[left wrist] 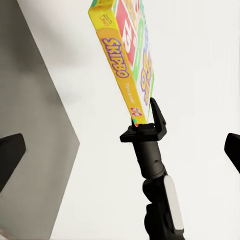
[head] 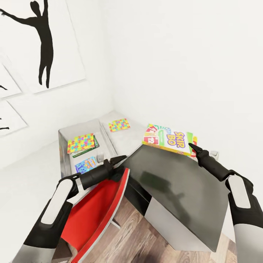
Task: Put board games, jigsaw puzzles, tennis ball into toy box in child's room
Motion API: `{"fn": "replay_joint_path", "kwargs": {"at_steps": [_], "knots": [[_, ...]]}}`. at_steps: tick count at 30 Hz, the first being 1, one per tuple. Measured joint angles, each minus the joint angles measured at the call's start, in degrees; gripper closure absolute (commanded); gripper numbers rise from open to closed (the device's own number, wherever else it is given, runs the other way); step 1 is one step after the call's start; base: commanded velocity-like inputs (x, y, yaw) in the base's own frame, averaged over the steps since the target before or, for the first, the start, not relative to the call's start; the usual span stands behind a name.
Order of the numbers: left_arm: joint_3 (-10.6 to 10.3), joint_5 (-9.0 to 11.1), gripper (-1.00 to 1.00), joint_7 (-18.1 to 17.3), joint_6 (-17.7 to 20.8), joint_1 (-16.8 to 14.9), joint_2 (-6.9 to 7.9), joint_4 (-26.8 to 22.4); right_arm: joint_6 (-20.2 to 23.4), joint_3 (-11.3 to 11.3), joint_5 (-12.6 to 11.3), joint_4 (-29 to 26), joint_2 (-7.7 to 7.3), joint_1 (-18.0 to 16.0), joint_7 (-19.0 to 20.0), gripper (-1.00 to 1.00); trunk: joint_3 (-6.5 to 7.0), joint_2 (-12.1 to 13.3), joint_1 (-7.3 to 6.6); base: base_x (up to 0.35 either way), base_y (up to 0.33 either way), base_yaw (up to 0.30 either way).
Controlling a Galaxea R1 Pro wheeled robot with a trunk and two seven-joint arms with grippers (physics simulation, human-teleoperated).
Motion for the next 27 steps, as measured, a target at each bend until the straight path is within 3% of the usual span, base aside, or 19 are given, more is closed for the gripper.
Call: {"fn": "replay_joint_path", "kwargs": {"at_steps": [11,27], "knots": [[1.95,0.03,-1.00,0.05,0.70,0.01,0.02,-0.03,-0.07,0.19,0.04,-0.91,0.23,-0.02,-5.28,1.00,0.00,0.00,0.00,0.000,0.000,0.258],[2.50,-0.05,-1.00,0.11,0.76,0.01,0.10,-0.03,-0.10,0.25,0.11,-1.25,0.28,-0.01,-6.34,1.00,0.00,0.00,0.00,0.000,0.000,0.291]]}}
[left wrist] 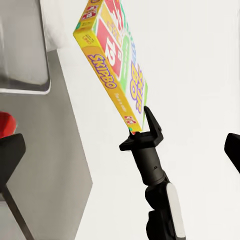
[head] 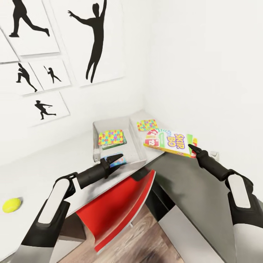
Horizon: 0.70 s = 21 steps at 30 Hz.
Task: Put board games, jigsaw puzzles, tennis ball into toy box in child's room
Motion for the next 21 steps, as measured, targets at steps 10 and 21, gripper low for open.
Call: {"fn": "replay_joint_path", "kwargs": {"at_steps": [10,21], "knots": [[0.15,0.00,-1.00,0.02,0.00,0.00,-0.04,0.00,0.09,0.07,-0.01,-0.87,-0.11,0.00,0.02,1.00,0.00,0.00,0.00,0.000,0.000,0.294],[0.17,0.05,-1.00,0.03,0.00,0.00,-0.07,0.00,0.18,0.07,-0.10,-3.99,-0.15,-0.01,-0.03,1.00,0.00,0.00,0.00,0.000,0.000,0.294]]}}
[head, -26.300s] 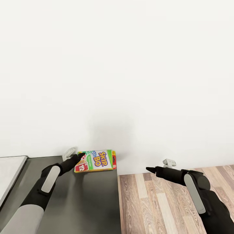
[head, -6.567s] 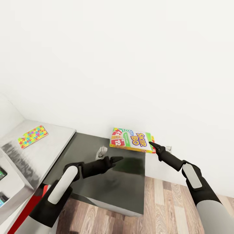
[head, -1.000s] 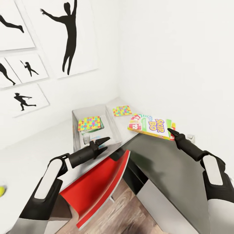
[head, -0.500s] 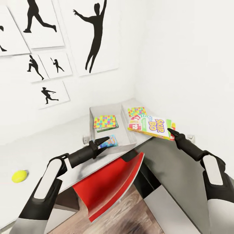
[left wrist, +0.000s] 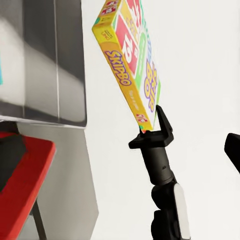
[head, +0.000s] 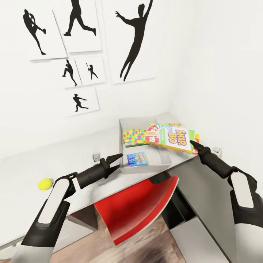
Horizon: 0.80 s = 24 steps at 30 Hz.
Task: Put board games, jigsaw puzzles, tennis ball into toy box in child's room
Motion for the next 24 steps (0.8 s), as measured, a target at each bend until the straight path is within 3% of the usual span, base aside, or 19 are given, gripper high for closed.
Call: {"fn": "replay_joint_path", "kwargs": {"at_steps": [7,15,24], "knots": [[0.00,-0.02,-1.00,0.00,0.03,0.00,0.00,0.01,0.13,-0.06,0.07,-2.07,-0.01,0.00,0.06,1.00,0.00,0.00,0.00,0.000,0.000,0.241],[-0.01,0.01,-1.00,0.00,0.09,-0.01,-0.01,0.02,1.01,-0.04,-0.27,-4.48,-0.03,0.02,0.18,1.00,0.00,0.00,0.00,0.000,0.000,0.075],[-0.01,0.02,-1.00,-0.06,0.23,-0.02,0.05,0.02,11.19,-0.02,-0.61,-5.52,-0.14,0.03,0.60,1.00,0.00,0.00,0.00,0.000,0.000,0.017]]}}
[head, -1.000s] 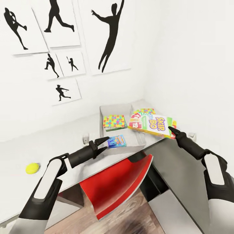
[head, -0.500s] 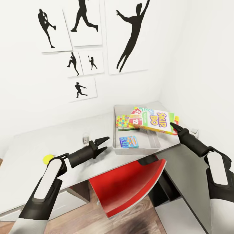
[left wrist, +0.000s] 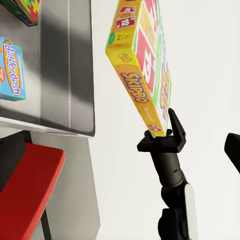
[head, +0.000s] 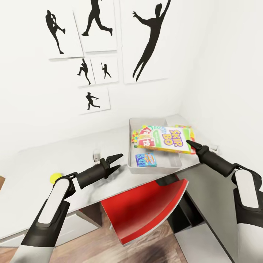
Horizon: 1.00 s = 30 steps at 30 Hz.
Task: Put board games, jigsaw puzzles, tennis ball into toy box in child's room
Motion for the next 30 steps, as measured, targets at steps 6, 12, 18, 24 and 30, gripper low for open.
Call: {"fn": "replay_joint_path", "kwargs": {"at_steps": [6,12,18,24,30], "knots": [[-0.08,0.06,-1.00,-0.07,0.09,0.00,-0.01,0.14,2.18,0.13,-0.18,-0.15,-0.11,0.00,1.62,1.00,0.00,0.00,0.00,0.000,0.000,0.004],[-0.15,0.10,-1.00,-0.09,2.89,0.00,0.05,0.28,3.02,2.31,-0.38,-0.27,-0.69,0.00,4.93,1.00,0.00,0.00,0.00,0.000,0.000,0.001],[-0.40,0.11,-1.00,-0.10,4.84,0.00,0.09,0.33,3.25,10.55,-0.28,-0.41,-2.70,-0.01,10.64,1.00,0.00,0.00,0.00,0.000,0.000,0.000],[-1.20,0.12,-1.00,-0.20,5.57,0.00,0.23,0.35,3.33,15.26,-0.23,-0.46,-4.89,-0.01,14.09,1.00,0.00,0.00,0.00,0.000,0.000,0.000],[-1.69,0.13,-1.00,-0.25,5.76,0.00,0.45,0.35,3.33,16.43,-0.26,-0.42,-5.58,-0.01,14.92,1.00,0.00,0.00,0.00,0.000,0.000,0.000]]}}
